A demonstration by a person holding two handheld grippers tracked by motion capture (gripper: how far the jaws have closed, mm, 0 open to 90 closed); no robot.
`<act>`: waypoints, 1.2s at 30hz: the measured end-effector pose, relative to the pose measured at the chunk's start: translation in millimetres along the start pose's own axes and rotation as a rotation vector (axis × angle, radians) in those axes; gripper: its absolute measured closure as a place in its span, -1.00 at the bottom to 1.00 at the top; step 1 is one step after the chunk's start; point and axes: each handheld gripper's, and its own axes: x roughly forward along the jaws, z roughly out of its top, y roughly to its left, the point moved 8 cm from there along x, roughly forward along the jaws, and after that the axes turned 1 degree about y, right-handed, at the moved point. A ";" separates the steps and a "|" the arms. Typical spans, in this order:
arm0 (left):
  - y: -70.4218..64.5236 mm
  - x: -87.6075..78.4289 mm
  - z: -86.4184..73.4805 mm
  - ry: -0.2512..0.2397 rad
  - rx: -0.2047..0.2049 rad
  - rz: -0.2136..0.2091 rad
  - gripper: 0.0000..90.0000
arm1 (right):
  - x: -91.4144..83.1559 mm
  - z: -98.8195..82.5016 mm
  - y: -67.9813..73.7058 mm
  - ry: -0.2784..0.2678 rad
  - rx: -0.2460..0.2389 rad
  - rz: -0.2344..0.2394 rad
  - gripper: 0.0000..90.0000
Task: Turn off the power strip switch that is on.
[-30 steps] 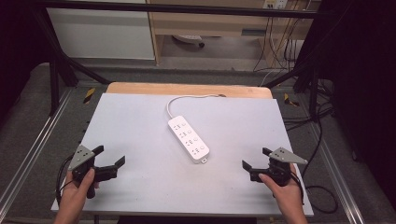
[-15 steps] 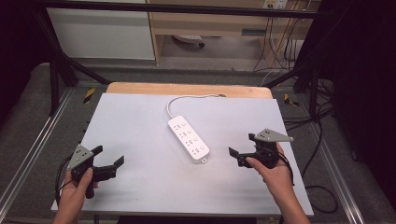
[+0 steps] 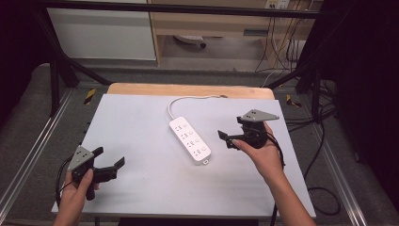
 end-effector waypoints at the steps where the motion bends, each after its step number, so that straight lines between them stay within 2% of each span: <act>1: 0.5 0.1 0.0 0.001 0.000 0.001 -0.89 | 2.1 11.2 -1.3 -0.014 -0.015 -0.003 -0.62; 4: 1.0 0.1 0.0 0.000 -0.005 0.003 -0.89 | 4.2 18.7 -1.7 -0.020 -0.016 0.000 -0.52; 5: 1.2 0.1 -0.1 0.000 -0.005 0.003 -0.89 | 6.2 22.8 -2.2 -0.023 -0.020 0.004 -0.44; 6: 1.5 0.1 -0.3 0.002 -0.004 0.005 -0.89 | 10.2 27.4 -2.6 -0.018 -0.025 0.012 -0.28; 7: 1.4 0.3 -0.4 0.002 -0.005 0.004 -0.89 | 10.2 27.4 -2.6 -0.018 -0.025 0.012 -0.28; 8: 1.2 0.5 -0.6 0.003 -0.004 0.004 -0.89 | 15.2 30.4 -2.3 -0.016 -0.029 0.019 -0.13; 9: 0.9 0.6 -0.7 0.004 -0.004 0.003 -0.89 | 15.2 30.4 -2.3 -0.016 -0.029 0.019 -0.13; 10: 0.6 0.6 -0.7 0.004 -0.002 0.001 -0.89 | 17.0 31.2 -2.2 -0.014 -0.030 0.022 -0.01; 11: 0.4 0.8 -0.7 0.005 0.000 0.000 -0.89 | 22.2 33.3 -1.7 -0.014 -0.044 0.021 0.19; 12: 0.4 0.9 -1.0 0.008 0.000 0.001 -0.89 | 24.5 34.3 -1.4 -0.018 -0.049 0.026 0.28; 13: 0.5 1.0 -1.0 0.008 0.001 0.001 -0.89 | 24.5 34.3 -1.4 -0.018 -0.049 0.026 0.28; 15: 0.8 1.0 -1.2 0.009 0.000 0.002 -0.89 | 32.7 36.9 -0.6 -0.030 -0.053 0.038 0.51; 20: 1.7 1.0 -1.0 0.006 -0.001 0.003 -0.89 | 45.5 37.0 0.3 -0.032 -0.050 0.036 0.70; 21: 1.9 1.0 -0.9 0.005 -0.002 0.004 -0.89 | 53.0 36.9 0.8 -0.037 -0.050 0.032 0.80; 24: 2.4 1.1 -1.0 0.006 -0.003 0.006 -0.89 | 58.0 37.1 0.8 -0.042 -0.043 0.029 0.89; 25: 2.5 1.3 -1.1 0.007 -0.002 0.006 -0.89 | 64.3 37.7 0.7 -0.054 -0.027 0.030 0.96; 29: 3.1 1.7 -1.8 0.012 0.002 0.008 -0.89 | 73.1 37.6 1.2 -0.057 -0.023 0.032 1.00; 36: 2.7 1.5 -0.9 0.007 0.004 0.005 -0.89 | 94.7 29.0 5.0 -0.021 -0.009 0.040 1.00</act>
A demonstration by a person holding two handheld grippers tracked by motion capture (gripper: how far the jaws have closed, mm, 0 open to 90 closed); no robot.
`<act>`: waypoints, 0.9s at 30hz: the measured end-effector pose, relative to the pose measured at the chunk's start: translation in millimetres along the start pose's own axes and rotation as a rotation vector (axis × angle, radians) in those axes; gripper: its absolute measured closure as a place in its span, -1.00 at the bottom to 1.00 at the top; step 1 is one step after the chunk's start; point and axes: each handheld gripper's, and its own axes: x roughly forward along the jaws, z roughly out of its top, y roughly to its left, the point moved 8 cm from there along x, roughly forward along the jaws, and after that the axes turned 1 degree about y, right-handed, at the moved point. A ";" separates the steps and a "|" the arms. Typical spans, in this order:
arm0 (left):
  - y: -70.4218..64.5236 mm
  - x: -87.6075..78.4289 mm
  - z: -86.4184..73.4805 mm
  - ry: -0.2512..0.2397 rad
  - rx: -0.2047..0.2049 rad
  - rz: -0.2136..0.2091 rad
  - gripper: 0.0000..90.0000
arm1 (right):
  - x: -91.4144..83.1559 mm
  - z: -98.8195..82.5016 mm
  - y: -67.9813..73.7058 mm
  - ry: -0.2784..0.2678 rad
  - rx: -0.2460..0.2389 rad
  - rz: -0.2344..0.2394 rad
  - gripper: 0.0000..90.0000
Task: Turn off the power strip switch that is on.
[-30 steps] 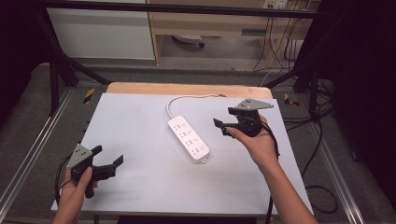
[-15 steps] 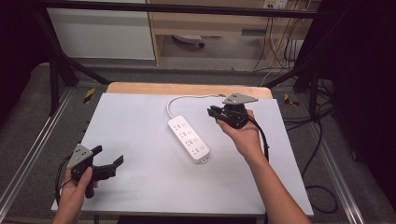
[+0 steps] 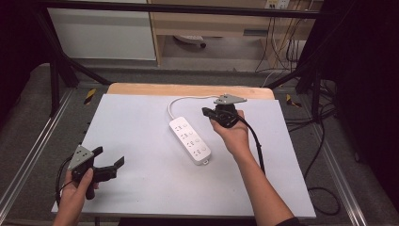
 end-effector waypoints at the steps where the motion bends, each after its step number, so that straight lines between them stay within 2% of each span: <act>1: 0.4 -0.1 0.0 0.001 0.001 0.000 -0.89 | 2.8 -1.8 0.8 0.007 0.005 0.004 1.00; 5: 2.2 -0.2 0.1 -0.002 -0.003 0.003 -0.89 | 12.6 -8.5 4.0 0.041 0.016 0.020 1.00; 8: 2.6 -0.7 0.7 -0.006 -0.004 0.005 -0.89 | 20.1 -16.0 6.1 0.073 0.049 0.037 1.00; 14: 2.8 -0.3 0.3 -0.003 -0.005 0.005 -0.89 | 32.7 -29.9 12.6 0.121 0.064 0.048 1.00; 27: 3.3 -1.1 0.8 -0.005 -0.003 0.005 -0.89 | 55.3 -45.7 26.8 0.170 0.040 0.046 1.00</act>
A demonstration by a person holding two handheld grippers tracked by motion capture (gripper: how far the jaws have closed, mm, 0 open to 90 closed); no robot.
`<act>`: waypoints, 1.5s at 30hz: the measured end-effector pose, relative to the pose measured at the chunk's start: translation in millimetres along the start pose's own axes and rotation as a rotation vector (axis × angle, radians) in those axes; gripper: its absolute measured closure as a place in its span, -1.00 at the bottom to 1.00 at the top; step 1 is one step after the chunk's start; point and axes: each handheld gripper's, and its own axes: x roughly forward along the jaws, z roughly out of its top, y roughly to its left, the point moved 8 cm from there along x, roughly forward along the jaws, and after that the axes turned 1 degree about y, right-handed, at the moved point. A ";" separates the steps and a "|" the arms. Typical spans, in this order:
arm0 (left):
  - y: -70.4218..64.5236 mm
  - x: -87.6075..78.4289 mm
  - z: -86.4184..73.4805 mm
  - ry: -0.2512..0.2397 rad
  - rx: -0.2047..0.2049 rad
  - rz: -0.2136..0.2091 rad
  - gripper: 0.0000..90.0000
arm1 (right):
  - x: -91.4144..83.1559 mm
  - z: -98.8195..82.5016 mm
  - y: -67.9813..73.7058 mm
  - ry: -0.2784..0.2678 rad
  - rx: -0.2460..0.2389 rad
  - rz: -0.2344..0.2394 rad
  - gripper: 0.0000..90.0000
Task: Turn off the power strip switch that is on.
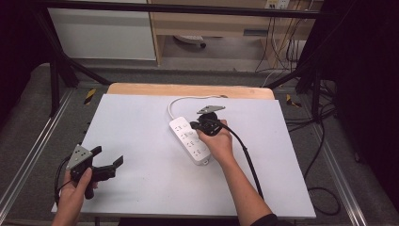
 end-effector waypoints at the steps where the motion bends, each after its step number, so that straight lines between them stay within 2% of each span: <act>1: 0.0 0.0 0.1 0.000 0.000 -0.001 -0.89 | 1.4 -1.1 0.4 0.005 -0.003 -0.002 1.00; 14: 0.5 0.1 0.3 -0.003 -0.005 0.001 -0.89 | 13.3 -9.0 1.4 0.063 -0.023 -0.020 1.00; 25: 0.9 0.2 0.1 -0.002 -0.003 0.005 -0.89 | 15.8 -9.3 1.0 0.086 -0.021 -0.030 1.00; 28: 2.0 -0.7 0.1 -0.001 -0.006 0.006 -0.89 | 18.8 -11.2 0.7 0.112 -0.036 -0.044 1.00; 45: 3.0 -1.2 -0.3 0.001 -0.005 0.003 -0.89 | 24.3 -11.8 1.5 0.115 -0.030 -0.044 1.00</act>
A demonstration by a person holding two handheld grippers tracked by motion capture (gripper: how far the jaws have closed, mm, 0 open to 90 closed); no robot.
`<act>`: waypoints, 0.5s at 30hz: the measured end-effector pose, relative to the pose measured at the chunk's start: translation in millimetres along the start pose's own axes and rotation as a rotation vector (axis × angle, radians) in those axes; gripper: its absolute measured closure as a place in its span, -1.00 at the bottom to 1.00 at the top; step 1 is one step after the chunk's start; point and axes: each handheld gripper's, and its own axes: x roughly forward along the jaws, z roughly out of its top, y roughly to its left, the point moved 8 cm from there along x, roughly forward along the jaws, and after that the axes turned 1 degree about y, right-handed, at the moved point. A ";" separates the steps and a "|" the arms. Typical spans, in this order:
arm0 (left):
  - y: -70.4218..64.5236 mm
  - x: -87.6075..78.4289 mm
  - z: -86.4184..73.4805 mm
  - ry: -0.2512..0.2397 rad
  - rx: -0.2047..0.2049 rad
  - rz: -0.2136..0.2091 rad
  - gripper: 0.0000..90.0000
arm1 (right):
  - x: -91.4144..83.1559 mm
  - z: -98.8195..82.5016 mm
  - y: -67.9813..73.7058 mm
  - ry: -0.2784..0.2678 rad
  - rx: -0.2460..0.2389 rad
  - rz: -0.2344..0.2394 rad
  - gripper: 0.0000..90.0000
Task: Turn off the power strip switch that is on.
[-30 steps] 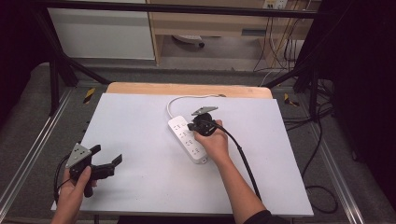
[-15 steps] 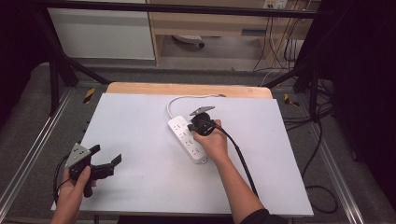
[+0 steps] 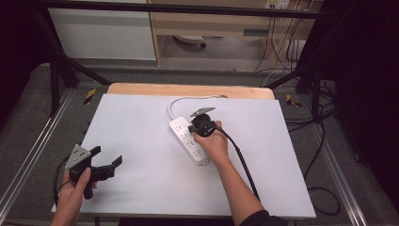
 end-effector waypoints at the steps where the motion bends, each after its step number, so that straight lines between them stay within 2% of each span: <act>1: -0.2 0.1 0.0 0.000 -0.002 -0.001 -0.89 | -0.1 -0.3 0.0 0.003 -0.002 0.000 1.00; 15: -0.6 0.2 -0.2 0.000 -0.003 -0.002 -0.89 | 1.5 -2.3 0.3 0.008 -0.014 -0.008 1.00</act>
